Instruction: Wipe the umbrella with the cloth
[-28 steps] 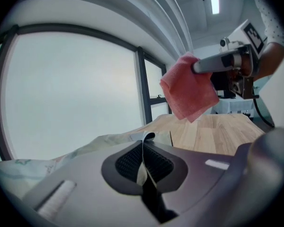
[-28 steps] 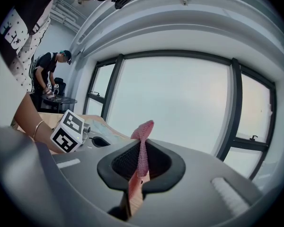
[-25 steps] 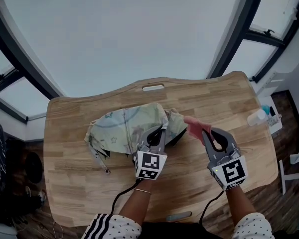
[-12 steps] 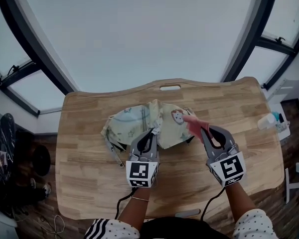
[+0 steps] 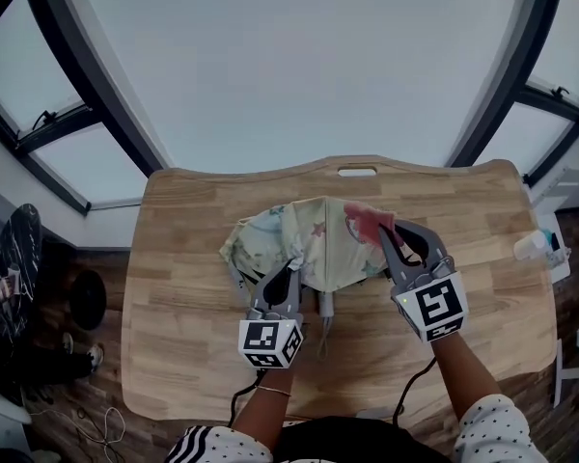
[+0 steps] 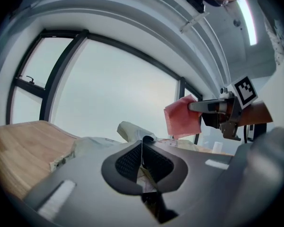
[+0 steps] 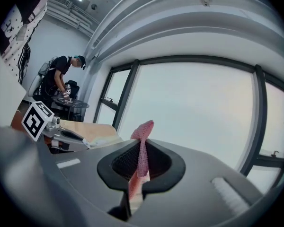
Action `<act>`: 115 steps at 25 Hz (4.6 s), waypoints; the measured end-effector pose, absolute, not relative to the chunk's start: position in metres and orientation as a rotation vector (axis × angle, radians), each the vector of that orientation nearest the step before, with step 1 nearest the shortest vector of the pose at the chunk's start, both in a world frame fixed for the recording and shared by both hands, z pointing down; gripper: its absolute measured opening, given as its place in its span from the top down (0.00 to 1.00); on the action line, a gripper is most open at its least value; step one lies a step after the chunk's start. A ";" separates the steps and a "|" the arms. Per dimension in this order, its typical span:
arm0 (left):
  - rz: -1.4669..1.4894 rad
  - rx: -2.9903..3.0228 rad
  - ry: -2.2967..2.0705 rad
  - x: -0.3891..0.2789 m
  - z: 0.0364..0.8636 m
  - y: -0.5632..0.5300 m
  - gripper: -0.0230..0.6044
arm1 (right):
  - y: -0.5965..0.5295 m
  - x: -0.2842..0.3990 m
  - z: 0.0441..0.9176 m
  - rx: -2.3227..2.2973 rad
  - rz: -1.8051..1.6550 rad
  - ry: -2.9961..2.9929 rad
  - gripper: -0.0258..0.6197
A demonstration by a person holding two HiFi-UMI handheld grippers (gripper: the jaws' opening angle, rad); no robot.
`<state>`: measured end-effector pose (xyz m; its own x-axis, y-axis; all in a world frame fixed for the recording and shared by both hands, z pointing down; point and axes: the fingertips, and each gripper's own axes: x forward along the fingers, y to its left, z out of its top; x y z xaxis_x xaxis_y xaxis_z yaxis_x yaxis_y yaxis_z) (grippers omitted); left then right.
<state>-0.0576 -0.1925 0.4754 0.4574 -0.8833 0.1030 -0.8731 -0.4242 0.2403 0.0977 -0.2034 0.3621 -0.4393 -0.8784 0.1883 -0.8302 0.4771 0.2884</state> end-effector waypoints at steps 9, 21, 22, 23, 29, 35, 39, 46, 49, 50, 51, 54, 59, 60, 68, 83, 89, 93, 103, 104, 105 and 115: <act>-0.128 2.433 -1.418 -0.077 0.486 -0.193 0.97 | -0.254 0.024 0.369 1.245 -0.452 -2.313 0.92; -0.229 2.362 -1.354 -0.090 0.494 -0.192 0.97 | -0.236 -0.051 0.472 0.789 -0.483 -2.189 0.92; -0.232 2.359 -1.356 -0.091 0.494 -0.192 0.97 | -0.229 -0.052 0.477 0.769 -0.469 -2.191 0.92; -0.232 2.355 -1.359 -0.092 0.495 -0.192 0.97 | -0.223 -0.052 0.482 0.753 -0.457 -2.194 0.92; -0.221 2.344 -1.368 -0.093 0.498 -0.192 0.97 | -0.186 -0.047 0.501 0.689 -0.398 -2.206 0.92; -0.207 2.355 -1.365 -0.092 0.498 -0.192 0.97 | -0.157 -0.046 0.512 0.659 -0.321 -2.236 0.92; -0.198 2.342 -1.382 -0.098 0.500 -0.196 0.97 | -0.135 -0.054 0.520 0.598 -0.287 -2.253 0.92; -0.196 2.308 -1.400 -0.112 0.507 -0.202 0.97 | -0.111 -0.065 0.531 0.539 -0.205 -2.287 0.92; -0.183 2.301 -1.400 -0.114 0.512 -0.204 0.97 | -0.105 -0.068 0.535 0.515 -0.180 -2.291 0.92; -0.177 2.299 -1.400 -0.115 0.514 -0.204 0.97 | -0.103 -0.069 0.536 0.508 -0.172 -2.289 0.92; -0.174 2.296 -1.400 -0.116 0.516 -0.205 0.97 | -0.102 -0.069 0.537 0.502 -0.164 -2.288 0.92; -0.182 2.278 -1.400 -0.119 0.520 -0.206 0.97 | -0.101 -0.070 0.527 0.515 -0.174 -2.316 0.92; -0.191 2.265 -1.400 -0.122 0.523 -0.207 0.97 | -0.128 -0.057 0.461 0.703 -0.292 -2.425 0.92; -0.194 2.260 -1.402 -0.123 0.524 -0.208 0.97 | -0.139 -0.049 0.446 0.757 -0.319 -2.431 0.92; -0.207 2.233 -1.412 -0.132 0.527 -0.206 0.97 | -0.225 0.020 0.368 1.101 -0.526 -2.299 0.92; -0.217 2.188 -1.464 -0.159 0.532 -0.206 0.97 | -0.211 0.025 0.504 0.813 -0.343 -2.095 0.92; -0.213 2.192 -1.452 -0.156 0.532 -0.204 0.97 | -0.188 0.018 0.524 0.777 -0.268 -2.110 0.92; -0.218 2.204 -1.442 -0.154 0.529 -0.203 0.97 | -0.172 0.016 0.537 0.753 -0.225 -2.114 0.92; -0.216 2.236 -1.418 -0.149 0.525 -0.200 0.97 | -0.137 0.006 0.556 0.686 -0.143 -2.133 0.92; -0.213 2.241 -1.416 -0.149 0.524 -0.199 0.97 | -0.134 0.005 0.558 0.679 -0.134 -2.136 0.92; -0.210 2.246 -1.414 -0.149 0.524 -0.199 0.97 | -0.130 0.003 0.559 0.672 -0.126 -2.139 0.92; -0.237 2.283 -1.385 -0.145 0.515 -0.193 0.96 | -0.107 -0.001 0.552 0.651 -0.095 -2.190 0.92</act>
